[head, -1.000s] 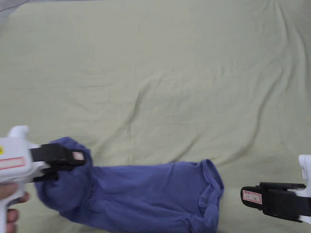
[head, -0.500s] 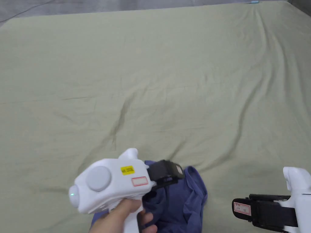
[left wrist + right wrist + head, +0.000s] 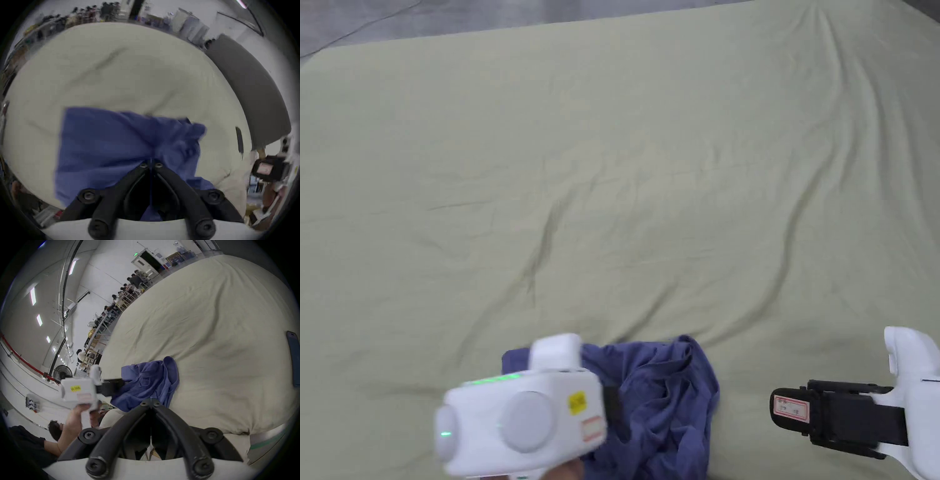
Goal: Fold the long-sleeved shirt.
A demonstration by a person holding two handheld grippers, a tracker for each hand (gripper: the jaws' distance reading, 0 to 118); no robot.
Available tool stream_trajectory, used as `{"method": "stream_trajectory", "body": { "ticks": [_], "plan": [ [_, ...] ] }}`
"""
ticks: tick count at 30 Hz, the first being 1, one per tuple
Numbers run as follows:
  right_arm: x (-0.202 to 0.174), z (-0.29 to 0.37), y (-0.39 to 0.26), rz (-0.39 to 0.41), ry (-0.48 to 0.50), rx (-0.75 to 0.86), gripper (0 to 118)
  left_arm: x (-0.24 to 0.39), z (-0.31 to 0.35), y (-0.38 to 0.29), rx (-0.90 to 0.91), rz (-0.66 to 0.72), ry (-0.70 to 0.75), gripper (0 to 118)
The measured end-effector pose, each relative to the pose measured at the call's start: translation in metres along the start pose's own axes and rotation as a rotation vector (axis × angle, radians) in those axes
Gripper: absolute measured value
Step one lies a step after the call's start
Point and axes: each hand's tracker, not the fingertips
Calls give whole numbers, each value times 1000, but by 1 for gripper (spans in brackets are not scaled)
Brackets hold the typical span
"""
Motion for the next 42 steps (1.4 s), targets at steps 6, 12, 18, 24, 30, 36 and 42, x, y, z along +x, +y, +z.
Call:
{"method": "stream_trajectory", "body": {
  "ticks": [6, 12, 18, 24, 30, 36, 42],
  "plan": [
    [1, 19, -2, -23, -37, 26, 0, 84, -58, -14, -59, -158, 75, 0],
    [-2, 28, 5, -22, -48, 82, 0, 88, -12, 0, -33, -101, -225, 0],
    [-20, -12, 26, -51, 42, 92, 0, 11, 70, 19, 72, -70, -246, 0],
    [-34, -121, 36, -66, 146, -122, 0, -115, 101, 32, 141, 133, -27, 0],
    [1, -192, 14, -240, -188, -333, 0, -150, 99, 17, 105, 189, -44, 0],
    [40, -180, 9, -354, 24, -270, 0, -161, 87, 14, 80, 174, -202, 68],
    [60, -171, 13, -420, 60, -256, 0, -191, 40, 29, 0, 271, -257, 115]
  ]
}}
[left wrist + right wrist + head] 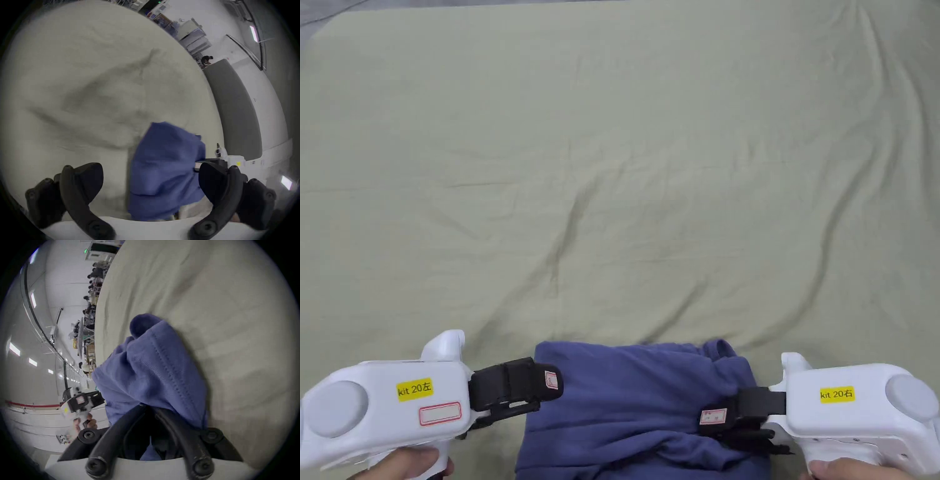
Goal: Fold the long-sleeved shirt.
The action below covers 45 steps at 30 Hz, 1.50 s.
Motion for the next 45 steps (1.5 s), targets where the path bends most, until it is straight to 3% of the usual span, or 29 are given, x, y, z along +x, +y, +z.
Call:
{"method": "stream_trajectory", "body": {
  "ticks": [2, 6, 9, 12, 13, 15, 16, 17, 18, 21, 27, 32, 38, 45],
  "plan": [
    [3, 1, 0, 0, 13, -8, 0, -11, -23, -1, -76, 24, -38, 117],
    [9, 0, 3, -18, 38, -24, 0, -4, -29, 4, -72, -79, -40, 118],
    [7, -2, 3, -15, 39, -29, 0, 9, -34, 4, -77, -81, -71, 118],
    [8, -3, 3, -19, 46, -32, 0, 20, -47, -2, -198, -75, -297, 114],
    [9, -3, 3, -22, 50, -31, 0, 28, -56, -1, -253, -93, -287, 97],
    [11, -2, 2, -27, 57, -30, 0, 32, -68, 1, -255, -159, -50, 65],
    [11, -2, 2, -31, 62, -28, 0, 29, -65, 4, -224, -150, -47, 40],
    [11, -2, 2, -35, 67, -29, 0, 24, -61, 6, -219, -144, -96, 26],
    [10, -2, 1, -36, 67, -29, 0, 23, -56, 1, -219, -114, -159, 25],
    [1, 0, -3, -26, 64, -27, 0, 26, -46, -9, -207, -118, -130, 19],
    [-73, 6, -28, 276, -42, 49, 0, 23, 10, -3, -124, -135, -78, 17],
    [-166, -29, -49, 479, -95, 100, 0, -14, 76, 29, -42, -153, 135, 17],
    [-277, -124, -96, 684, -57, 53, 0, -84, 161, 59, -4, -95, 439, 17],
    [-334, -191, -150, 790, -1, -68, 0, -155, 193, 73, -47, -20, 599, 17]
  ]
}}
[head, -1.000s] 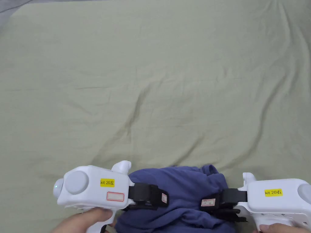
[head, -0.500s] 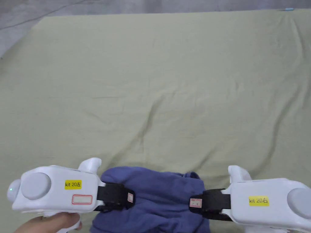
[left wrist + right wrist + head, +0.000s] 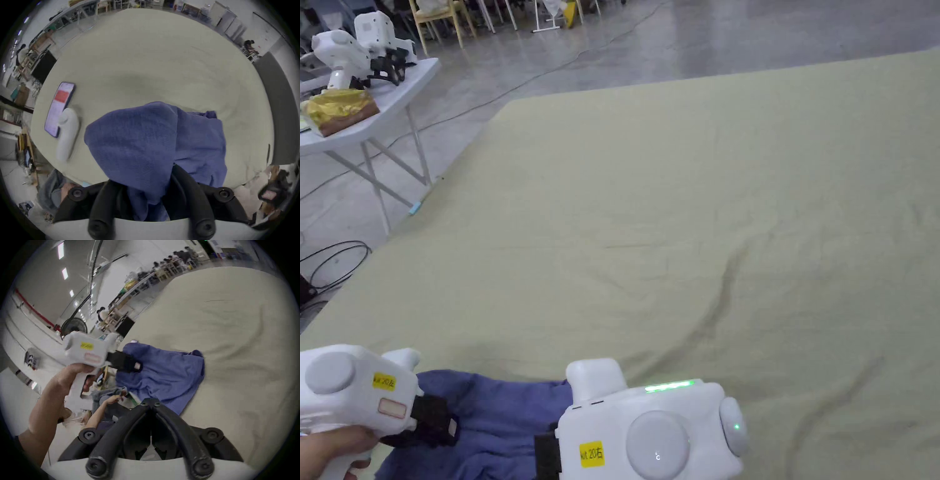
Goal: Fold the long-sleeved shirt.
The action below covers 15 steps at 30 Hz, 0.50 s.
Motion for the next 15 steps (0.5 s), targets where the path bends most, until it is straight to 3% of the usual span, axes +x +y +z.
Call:
{"method": "stream_trajectory", "body": {
  "ticks": [2, 9, 10, 11, 12, 13, 15],
  "plan": [
    [-10, -6, -3, 7, 13, -9, 0, -13, -13, 4, -32, 8, 61, 17],
    [-7, -9, -5, 7, 13, -24, 0, -13, -24, 4, -30, 34, 47, 19],
    [-6, -8, -4, 7, 12, -22, 0, -12, -23, 4, -27, 41, 68, 47],
    [-4, -6, -3, 4, 13, -20, 0, -9, -20, 3, -9, 42, 118, 83],
    [-5, -2, -3, -2, 13, -15, 0, -6, -16, 3, 5, 25, 166, 108],
    [-4, 3, -3, -5, 16, -10, 0, -4, -5, 2, 58, 24, 208, 117],
    [-2, 15, -2, -4, 23, 9, 0, 8, 22, 0, 197, 11, 226, 117]
  ]
}}
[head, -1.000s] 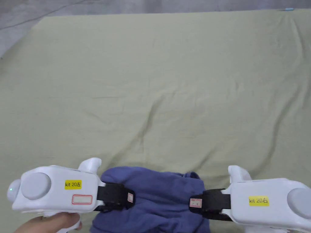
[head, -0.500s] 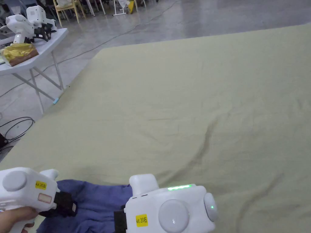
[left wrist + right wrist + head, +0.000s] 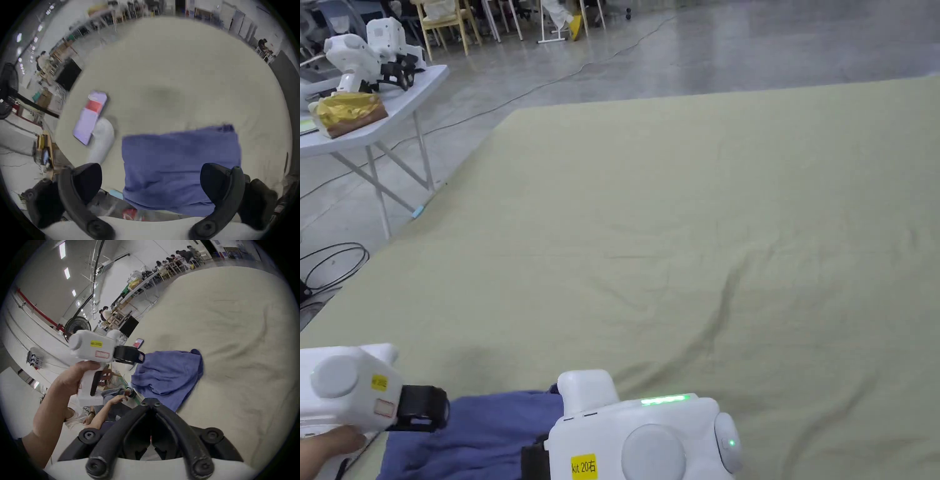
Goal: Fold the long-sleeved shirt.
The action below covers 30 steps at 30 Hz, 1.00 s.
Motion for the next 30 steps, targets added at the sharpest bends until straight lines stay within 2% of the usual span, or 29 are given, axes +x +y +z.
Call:
{"method": "stream_trajectory", "body": {
  "ticks": [3, 4, 5, 6, 7, 8, 9, 12, 14, 15, 18, 20, 23, 25, 30],
  "plan": [
    [5, 26, 1, -10, 4, 43, 0, 13, 46, 7, 90, 44, -55, 117],
    [10, 39, 2, -19, 3, 64, 0, 23, 63, 11, 107, 46, -78, 113],
    [13, 51, 2, -25, -4, 84, 0, 33, 77, 14, 118, 46, -108, 100],
    [18, 69, 3, -27, -20, 120, 0, 48, 96, 16, 167, 21, -139, 74],
    [24, 90, 5, -17, -41, 155, 0, 66, 116, 17, 251, -30, -152, 30],
    [30, 113, 8, -3, -73, 190, 0, 85, 135, 20, 326, -54, -129, 6],
    [36, 137, 11, 14, -107, 233, 0, 103, 151, 23, 395, -60, -91, 2],
    [53, 229, 22, 48, -263, 414, 0, 165, 211, 21, 690, -111, -76, 2],
    [58, 304, 24, 88, -378, 571, 0, 208, 256, 17, 836, -117, -155, 1],
    [58, 328, 22, 116, -431, 624, 0, 223, 271, 15, 869, -119, -186, 1],
    [58, 398, 9, 238, -677, 778, 0, 275, 321, 3, 994, -134, -293, 1],
    [64, 436, 0, 240, -783, 832, 0, 308, 347, -10, 1090, -112, -347, 1],
    [66, 475, -10, 241, -818, 889, 0, 342, 362, -23, 1137, -97, -399, 1],
    [62, 495, -19, 259, -883, 930, 0, 357, 366, -34, 1128, -89, -397, 1],
    [62, 520, -40, 257, -889, 973, 0, 369, 363, -47, 1069, -59, -400, 1]
  ]
}}
